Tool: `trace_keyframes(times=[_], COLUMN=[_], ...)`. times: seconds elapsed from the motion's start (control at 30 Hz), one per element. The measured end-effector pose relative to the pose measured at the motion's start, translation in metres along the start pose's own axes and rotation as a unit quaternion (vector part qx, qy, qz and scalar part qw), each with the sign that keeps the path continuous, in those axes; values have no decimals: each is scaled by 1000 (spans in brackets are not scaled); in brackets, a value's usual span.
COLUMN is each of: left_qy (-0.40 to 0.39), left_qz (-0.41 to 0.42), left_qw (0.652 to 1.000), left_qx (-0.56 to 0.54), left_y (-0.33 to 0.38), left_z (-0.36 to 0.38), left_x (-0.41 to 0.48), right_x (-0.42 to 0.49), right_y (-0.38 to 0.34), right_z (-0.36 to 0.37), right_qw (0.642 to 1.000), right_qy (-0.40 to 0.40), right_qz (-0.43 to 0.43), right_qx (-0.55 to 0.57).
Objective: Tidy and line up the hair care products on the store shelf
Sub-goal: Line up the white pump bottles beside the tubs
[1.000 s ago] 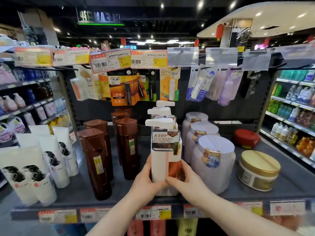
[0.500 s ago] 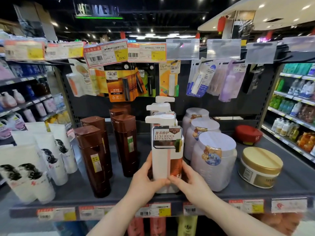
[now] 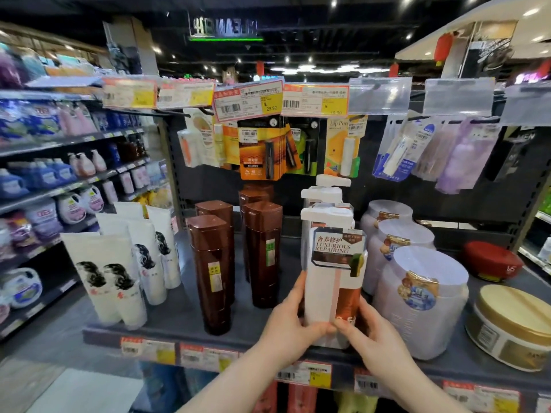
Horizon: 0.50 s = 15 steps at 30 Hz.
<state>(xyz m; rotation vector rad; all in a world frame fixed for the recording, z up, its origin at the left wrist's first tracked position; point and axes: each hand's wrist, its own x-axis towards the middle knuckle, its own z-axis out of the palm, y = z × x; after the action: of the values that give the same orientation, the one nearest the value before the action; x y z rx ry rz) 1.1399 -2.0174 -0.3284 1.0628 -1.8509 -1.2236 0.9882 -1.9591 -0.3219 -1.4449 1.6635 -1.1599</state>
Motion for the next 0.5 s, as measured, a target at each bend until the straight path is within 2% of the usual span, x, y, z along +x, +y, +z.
trace_keyframes(times=[0.2,0.5], left_qy=[-1,28], left_qz=[1,17], left_qw=[1000,991], left_qx=[22,128], left_y=[10,9], left_z=[1,0], left_x=[-5,-12], right_x=[-2,-18], right_y=[-4,-7], right_z=[2,7], right_qw=[999,996], right_qy=[4,57], right_qz=[0,-8], right_qx=[-34,-68])
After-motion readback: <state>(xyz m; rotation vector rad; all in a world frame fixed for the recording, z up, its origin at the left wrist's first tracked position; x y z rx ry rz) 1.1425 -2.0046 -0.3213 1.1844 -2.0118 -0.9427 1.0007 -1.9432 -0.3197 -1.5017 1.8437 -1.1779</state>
